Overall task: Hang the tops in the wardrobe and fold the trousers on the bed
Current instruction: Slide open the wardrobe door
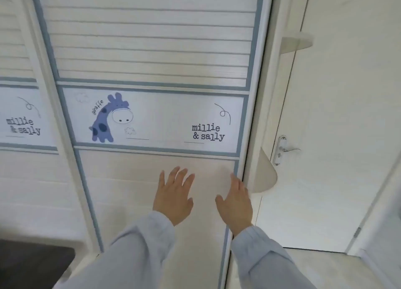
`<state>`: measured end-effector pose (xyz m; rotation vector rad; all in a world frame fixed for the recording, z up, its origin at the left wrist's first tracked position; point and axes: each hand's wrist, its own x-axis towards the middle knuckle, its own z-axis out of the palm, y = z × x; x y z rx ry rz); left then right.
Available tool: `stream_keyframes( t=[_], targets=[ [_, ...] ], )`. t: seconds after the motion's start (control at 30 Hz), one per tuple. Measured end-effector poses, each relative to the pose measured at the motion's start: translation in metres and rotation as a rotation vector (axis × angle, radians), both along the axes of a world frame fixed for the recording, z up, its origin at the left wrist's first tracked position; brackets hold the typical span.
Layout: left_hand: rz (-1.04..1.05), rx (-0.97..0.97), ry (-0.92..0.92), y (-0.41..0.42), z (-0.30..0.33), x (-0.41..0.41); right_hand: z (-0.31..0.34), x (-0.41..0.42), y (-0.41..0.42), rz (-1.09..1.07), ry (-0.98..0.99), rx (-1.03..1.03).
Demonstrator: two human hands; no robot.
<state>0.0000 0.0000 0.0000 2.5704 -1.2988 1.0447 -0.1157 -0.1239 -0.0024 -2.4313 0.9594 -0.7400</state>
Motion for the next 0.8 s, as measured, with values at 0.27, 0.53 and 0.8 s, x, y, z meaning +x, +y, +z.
stream_keyframes(
  t=[0.27,0.53,0.8],
  targets=[
    [-0.565,0.018,-0.258,-0.112,0.075,0.046,0.009,0.055,-0.038,-0.212,-0.301,0.014],
    [-0.787,0.054,-0.488,-0.174,0.112,0.047,0.011,0.084,-0.046,-0.359,-0.385,-0.117],
    [-0.721,0.236,-0.598,-0.181,0.120,0.053,0.021,0.104,-0.047,-0.379,-0.705,0.116]
  ],
)
